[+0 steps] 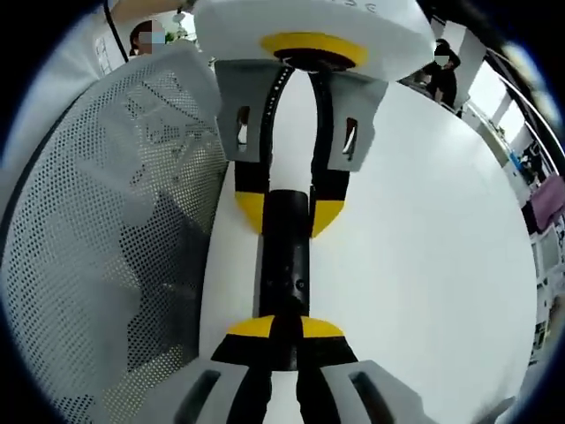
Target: Press the specified remote control buttons in sequence, fully releasing each button before pressing the next.
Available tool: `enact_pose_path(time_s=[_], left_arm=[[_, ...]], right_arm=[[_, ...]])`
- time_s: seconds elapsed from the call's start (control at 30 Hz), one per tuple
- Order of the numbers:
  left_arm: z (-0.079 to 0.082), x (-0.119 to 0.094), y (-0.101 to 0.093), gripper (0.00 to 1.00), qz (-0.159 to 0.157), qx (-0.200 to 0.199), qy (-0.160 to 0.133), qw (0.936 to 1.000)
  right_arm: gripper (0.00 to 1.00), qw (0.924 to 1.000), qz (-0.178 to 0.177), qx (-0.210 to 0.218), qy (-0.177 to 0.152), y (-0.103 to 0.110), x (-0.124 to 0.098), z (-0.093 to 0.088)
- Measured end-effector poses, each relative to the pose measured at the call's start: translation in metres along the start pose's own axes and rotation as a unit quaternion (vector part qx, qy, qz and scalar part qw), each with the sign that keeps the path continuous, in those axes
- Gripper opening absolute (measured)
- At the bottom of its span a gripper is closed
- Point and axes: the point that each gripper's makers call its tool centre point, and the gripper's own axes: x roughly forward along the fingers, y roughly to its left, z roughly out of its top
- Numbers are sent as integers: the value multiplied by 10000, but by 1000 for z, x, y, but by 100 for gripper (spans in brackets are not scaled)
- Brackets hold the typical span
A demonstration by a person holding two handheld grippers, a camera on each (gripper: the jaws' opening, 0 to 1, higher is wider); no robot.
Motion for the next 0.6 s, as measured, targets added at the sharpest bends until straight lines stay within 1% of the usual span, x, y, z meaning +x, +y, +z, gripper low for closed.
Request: enact_pose_path(time_s=[0.1,0.2,0.27,0.5,0.6], left_arm=[[0,0,0,24,-13,6,6,10000],[0,-1,0,24,-6,-6,0,10000],[0,-1,0,24,0,-15,-8,10000],[0,-1,0,24,-7,-22,-30,10000],[0,-1,0,24,-6,-53,-56,10000]], right_arm=[[5,9998,-44,143,-137,-1,-1,0],[5,9980,-204,335,-499,-1,-3,1],[5,9971,-264,356,-615,-1,-4,-1],[5,9967,-248,422,-642,0,-4,-2],[5,9976,-272,311,-561,2,-5,-5]])
